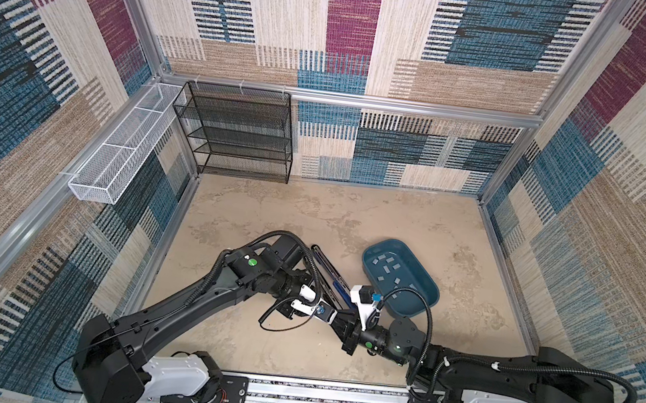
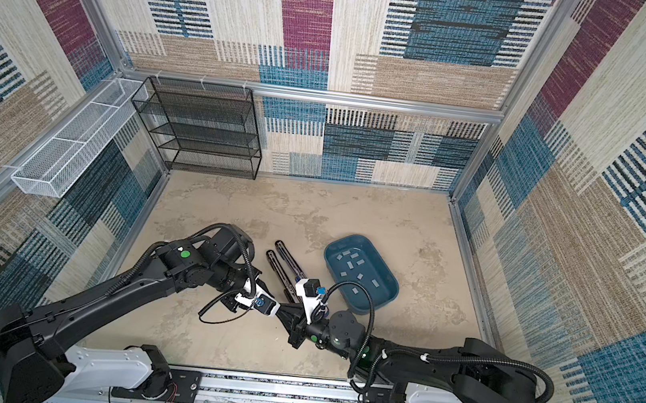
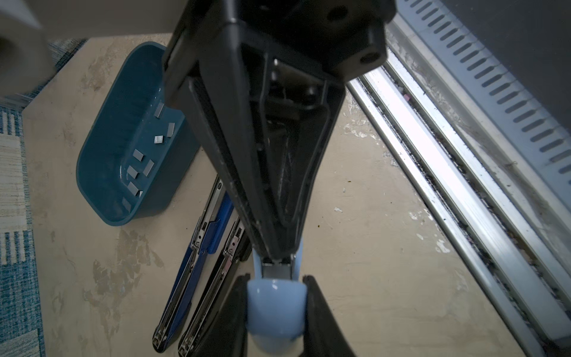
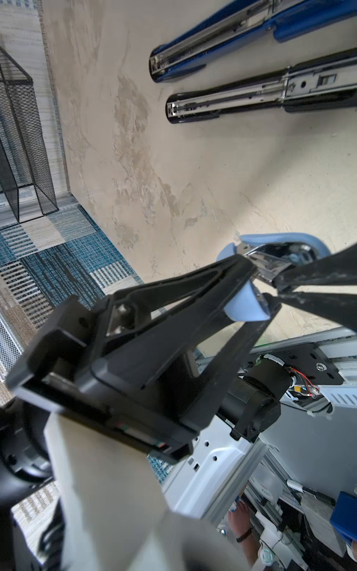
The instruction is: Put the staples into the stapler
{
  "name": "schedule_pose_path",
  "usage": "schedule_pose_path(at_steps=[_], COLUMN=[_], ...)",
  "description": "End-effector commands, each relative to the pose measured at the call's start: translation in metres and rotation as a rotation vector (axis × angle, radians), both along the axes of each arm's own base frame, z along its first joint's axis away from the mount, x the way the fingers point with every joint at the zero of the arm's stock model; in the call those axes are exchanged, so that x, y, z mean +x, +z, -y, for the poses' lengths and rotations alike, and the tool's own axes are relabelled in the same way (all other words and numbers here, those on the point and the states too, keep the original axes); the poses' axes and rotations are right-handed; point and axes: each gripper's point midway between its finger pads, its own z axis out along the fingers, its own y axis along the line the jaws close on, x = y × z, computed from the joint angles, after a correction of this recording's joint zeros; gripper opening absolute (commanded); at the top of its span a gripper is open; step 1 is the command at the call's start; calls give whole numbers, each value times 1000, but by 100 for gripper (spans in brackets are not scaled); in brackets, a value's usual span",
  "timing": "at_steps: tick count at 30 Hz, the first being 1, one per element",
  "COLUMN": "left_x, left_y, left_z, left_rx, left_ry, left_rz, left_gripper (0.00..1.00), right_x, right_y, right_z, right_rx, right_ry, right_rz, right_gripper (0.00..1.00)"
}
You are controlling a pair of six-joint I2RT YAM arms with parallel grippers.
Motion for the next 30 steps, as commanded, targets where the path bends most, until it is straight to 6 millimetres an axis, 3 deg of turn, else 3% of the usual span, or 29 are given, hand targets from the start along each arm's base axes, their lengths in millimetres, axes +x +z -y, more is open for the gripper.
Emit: schedule_pose_path(at_steps=[1, 15, 24, 30], left_x=[-10, -24, -22, -11], left_y=[13, 35, 29, 22], left_z=[6, 12, 13, 8], left_rx=[-61, -159, -149, -133], left_ry=[-32, -82, -76, -37], left_rz=[-41, -110, -129, -115], left_gripper=[0, 0, 0, 0], right_x=[9, 23, 23, 24], right_y=[-7, -39, -38, -40], right_z=[2, -11, -18, 4], right_rx=[-10, -97, -95, -126], right_ry=[-55, -94, -79, -128], right_rz=[-12, -41, -35, 3], right_gripper=[10, 9, 9, 23])
